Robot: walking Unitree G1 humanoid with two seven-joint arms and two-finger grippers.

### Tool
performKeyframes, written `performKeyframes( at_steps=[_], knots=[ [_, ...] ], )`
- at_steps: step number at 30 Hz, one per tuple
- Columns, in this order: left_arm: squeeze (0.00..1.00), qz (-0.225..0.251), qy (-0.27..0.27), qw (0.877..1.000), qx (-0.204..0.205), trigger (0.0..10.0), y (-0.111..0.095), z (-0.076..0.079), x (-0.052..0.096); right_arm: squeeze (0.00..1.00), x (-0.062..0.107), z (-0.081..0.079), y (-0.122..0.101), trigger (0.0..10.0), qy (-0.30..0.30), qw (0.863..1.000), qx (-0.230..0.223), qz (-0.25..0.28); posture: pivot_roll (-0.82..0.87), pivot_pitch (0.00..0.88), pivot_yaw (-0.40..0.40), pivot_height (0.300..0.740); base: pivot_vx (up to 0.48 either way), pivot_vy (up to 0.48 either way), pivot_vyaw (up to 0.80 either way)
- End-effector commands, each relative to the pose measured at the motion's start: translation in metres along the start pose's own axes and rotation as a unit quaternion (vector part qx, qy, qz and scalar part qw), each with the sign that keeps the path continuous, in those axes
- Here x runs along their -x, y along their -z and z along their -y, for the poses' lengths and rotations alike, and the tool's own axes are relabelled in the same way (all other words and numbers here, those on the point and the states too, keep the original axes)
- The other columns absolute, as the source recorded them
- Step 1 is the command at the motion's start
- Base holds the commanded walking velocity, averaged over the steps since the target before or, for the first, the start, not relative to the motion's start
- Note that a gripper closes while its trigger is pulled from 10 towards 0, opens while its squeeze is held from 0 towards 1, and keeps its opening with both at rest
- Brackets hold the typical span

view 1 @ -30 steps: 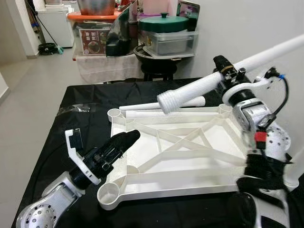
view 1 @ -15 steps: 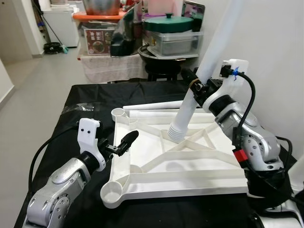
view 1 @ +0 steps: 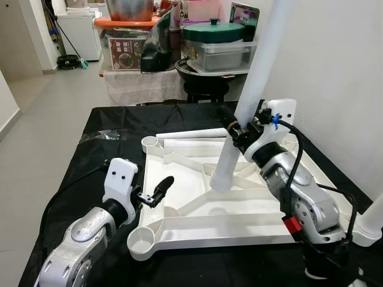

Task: Building children table

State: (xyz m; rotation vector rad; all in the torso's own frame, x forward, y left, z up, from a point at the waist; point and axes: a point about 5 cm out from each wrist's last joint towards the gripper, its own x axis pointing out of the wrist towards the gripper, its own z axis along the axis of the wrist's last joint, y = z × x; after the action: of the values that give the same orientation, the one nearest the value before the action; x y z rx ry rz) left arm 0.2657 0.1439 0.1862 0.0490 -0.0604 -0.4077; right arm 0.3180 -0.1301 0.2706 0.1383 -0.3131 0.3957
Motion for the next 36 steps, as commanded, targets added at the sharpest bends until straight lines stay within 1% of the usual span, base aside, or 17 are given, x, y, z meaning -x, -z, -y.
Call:
performKeyframes(
  at_steps=[1, 7, 14, 18, 21, 27, 30, 36],
  knots=[
    [0.00, 0.001, 0.002, 1.000, -0.011, 10.0, -0.001, 0.002, 0.001, 0.00, 0.002, -0.002, -0.001, 10.0, -0.001, 1.000, -0.001, 0.008, 0.07, 0.000, -0.034, 0.740, 0.000, 0.431, 0.00],
    [0.00, 0.008, 0.001, 1.000, -0.013, 10.0, -0.002, 0.005, -0.001, 0.00, 0.000, 0.000, -0.002, 10.0, 0.013, 1.000, -0.012, 0.015, 0.07, 0.000, -0.038, 0.740, 0.000, 0.441, 0.00],
    [0.00, 0.011, -0.002, 1.000, -0.018, 10.0, -0.002, 0.007, -0.001, 0.00, -0.001, 0.000, -0.001, 10.0, 0.015, 1.000, -0.012, 0.017, 0.07, 0.000, -0.040, 0.740, 0.000, 0.448, 0.00],
    [0.00, 0.012, -0.001, 0.999, -0.040, 10.0, -0.001, 0.008, -0.001, 0.00, -0.001, -0.001, 0.000, 10.0, 0.016, 1.000, -0.011, 0.016, 0.07, 0.000, -0.040, 0.740, 0.000, 0.000, 0.00],
    [0.00, 0.014, 0.009, 0.999, -0.032, 10.0, 0.001, 0.011, 0.000, 0.00, 0.000, 0.000, 0.000, 10.0, 0.017, 1.000, -0.007, 0.015, 0.07, 0.000, -0.040, 0.740, 0.000, 0.000, 0.00],
    [0.00, 0.010, 0.022, 0.999, -0.030, 10.0, 0.004, 0.013, 0.004, 0.00, 0.005, 0.000, 0.004, 10.0, 0.006, 1.000, 0.000, 0.002, 0.06, 0.000, -0.035, 0.740, 0.000, 0.000, 0.00],
    [0.00, -0.001, 0.018, 0.999, -0.035, 10.0, 0.008, 0.012, 0.004, 0.00, 0.007, -0.001, 0.006, 10.0, 0.000, 1.000, 0.001, -0.003, 0.07, 0.000, -0.036, 0.740, 0.000, 0.000, 0.00],
    [0.00, -0.006, 0.020, 0.999, -0.042, 10.0, 0.012, 0.014, 0.006, 0.00, 0.007, 0.000, 0.010, 10.0, -0.001, 1.000, 0.008, -0.013, 0.07, 0.000, -0.037, 0.740, 0.000, 0.000, 0.00]
  ],
)
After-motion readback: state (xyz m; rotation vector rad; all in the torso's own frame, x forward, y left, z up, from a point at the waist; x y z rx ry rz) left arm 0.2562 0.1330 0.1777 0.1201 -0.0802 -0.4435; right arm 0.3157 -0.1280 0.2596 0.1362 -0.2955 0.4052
